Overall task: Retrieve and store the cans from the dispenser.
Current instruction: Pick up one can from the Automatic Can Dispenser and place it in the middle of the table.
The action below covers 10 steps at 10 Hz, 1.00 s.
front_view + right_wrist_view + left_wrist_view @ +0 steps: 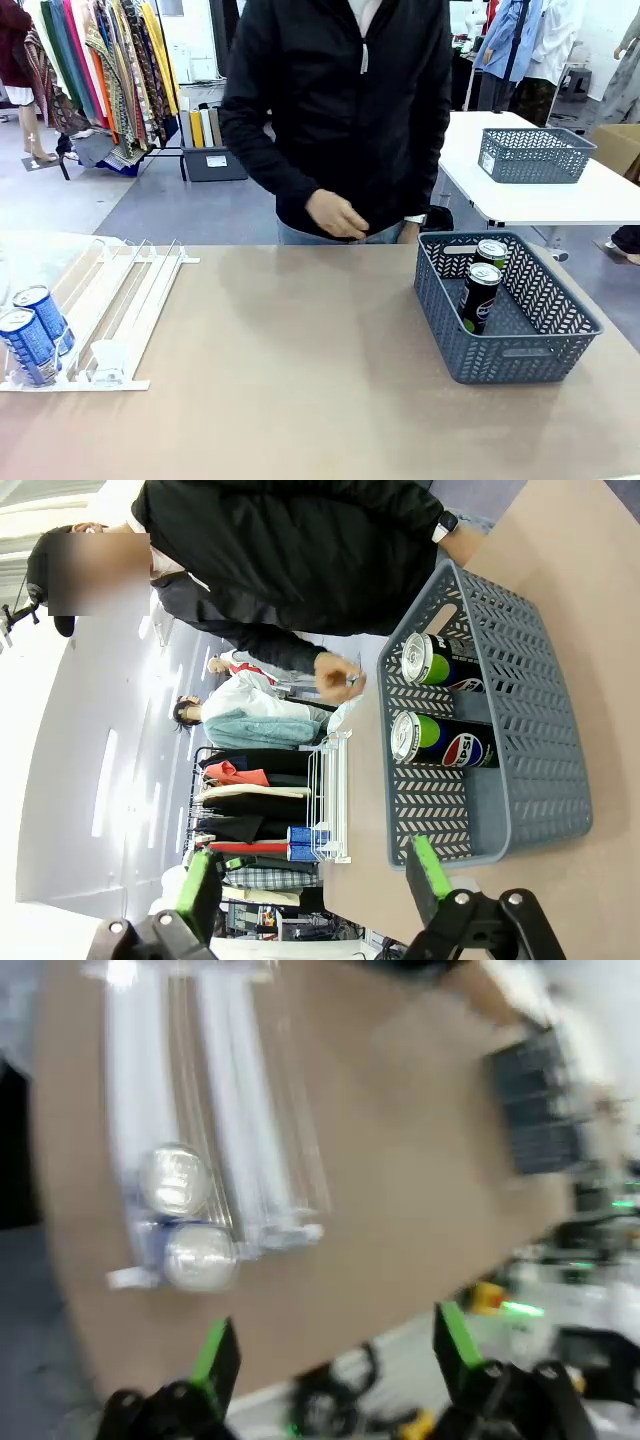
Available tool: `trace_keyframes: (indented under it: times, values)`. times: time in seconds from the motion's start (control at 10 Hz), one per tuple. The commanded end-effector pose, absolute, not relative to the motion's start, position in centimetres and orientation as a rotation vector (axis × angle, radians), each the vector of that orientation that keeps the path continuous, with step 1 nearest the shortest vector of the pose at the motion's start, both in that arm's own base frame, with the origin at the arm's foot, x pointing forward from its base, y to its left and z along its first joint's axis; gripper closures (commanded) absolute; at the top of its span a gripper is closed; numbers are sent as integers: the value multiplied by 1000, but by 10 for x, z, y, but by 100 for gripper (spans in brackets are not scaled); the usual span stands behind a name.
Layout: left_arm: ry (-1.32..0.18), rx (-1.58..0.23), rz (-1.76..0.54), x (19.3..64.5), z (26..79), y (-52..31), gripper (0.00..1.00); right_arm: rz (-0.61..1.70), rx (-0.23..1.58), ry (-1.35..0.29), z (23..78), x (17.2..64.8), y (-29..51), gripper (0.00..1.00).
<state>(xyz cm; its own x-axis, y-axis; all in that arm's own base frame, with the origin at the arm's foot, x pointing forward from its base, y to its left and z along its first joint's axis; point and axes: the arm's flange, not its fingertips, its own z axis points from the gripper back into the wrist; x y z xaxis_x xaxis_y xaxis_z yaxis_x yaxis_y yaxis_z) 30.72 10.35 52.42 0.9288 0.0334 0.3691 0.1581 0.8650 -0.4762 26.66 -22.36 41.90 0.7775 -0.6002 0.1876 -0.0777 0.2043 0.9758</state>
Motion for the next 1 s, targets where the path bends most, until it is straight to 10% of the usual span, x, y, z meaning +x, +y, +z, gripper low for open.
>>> trace_keyframes:
  times: [0.0,0.9]
  values:
    - [-306,-224,-45,314,507,84,0,-385,1335,-624,421,267,-225,0]
    - [-244,-75,-98,342,495,65,0,-385,1335,-624,421,267,-225,0]
